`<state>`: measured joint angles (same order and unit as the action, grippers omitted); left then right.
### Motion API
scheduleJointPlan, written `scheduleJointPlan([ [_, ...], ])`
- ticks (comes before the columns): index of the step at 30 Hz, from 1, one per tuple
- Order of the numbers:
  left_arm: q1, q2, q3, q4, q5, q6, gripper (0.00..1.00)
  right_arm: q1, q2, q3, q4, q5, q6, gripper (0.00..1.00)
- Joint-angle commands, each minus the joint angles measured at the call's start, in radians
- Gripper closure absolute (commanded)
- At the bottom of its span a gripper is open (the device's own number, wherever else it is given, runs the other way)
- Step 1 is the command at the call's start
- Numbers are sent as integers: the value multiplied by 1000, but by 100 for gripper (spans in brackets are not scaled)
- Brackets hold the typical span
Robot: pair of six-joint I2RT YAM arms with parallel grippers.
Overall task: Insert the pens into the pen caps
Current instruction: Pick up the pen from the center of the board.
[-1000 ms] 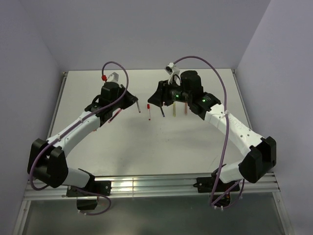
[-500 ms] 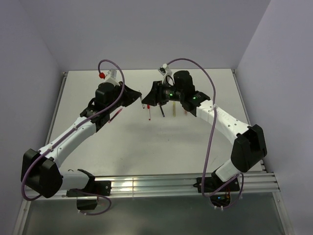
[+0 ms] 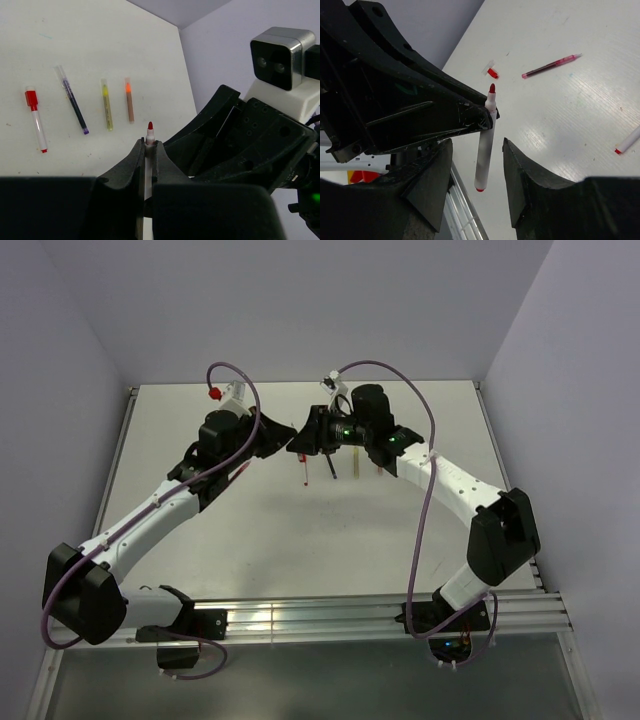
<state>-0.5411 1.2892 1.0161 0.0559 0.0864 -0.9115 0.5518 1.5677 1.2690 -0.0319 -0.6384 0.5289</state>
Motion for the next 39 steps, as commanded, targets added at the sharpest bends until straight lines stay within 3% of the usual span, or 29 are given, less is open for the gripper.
scheduleJointPlan([
  [1,-10,-27,38,67,10,-7,100,7,12,12,70,-20,22,49],
  [15,-31,-24,39,81,10,-10,100,5,49,18,84,-30,49,61],
  [19,-34,-21,32,82,16,-10,100,3,51,24,81,-23,54,75],
  [22,-36,-18,24,79,24,-9,100,3,54,30,73,-12,52,99],
  [24,-36,-16,22,79,26,-6,100,3,51,33,63,-7,48,100],
  [27,-37,-16,30,64,7,0,89,3,40,39,41,9,33,100],
  [31,-36,-39,68,10,-57,26,66,2,12,43,-11,32,-15,100],
  [35,-28,-77,113,-123,-177,57,57,-7,-17,21,-26,29,-46,100],
  [39,4,-129,128,-296,-288,2,56,-12,-47,-10,-20,13,-72,100],
])
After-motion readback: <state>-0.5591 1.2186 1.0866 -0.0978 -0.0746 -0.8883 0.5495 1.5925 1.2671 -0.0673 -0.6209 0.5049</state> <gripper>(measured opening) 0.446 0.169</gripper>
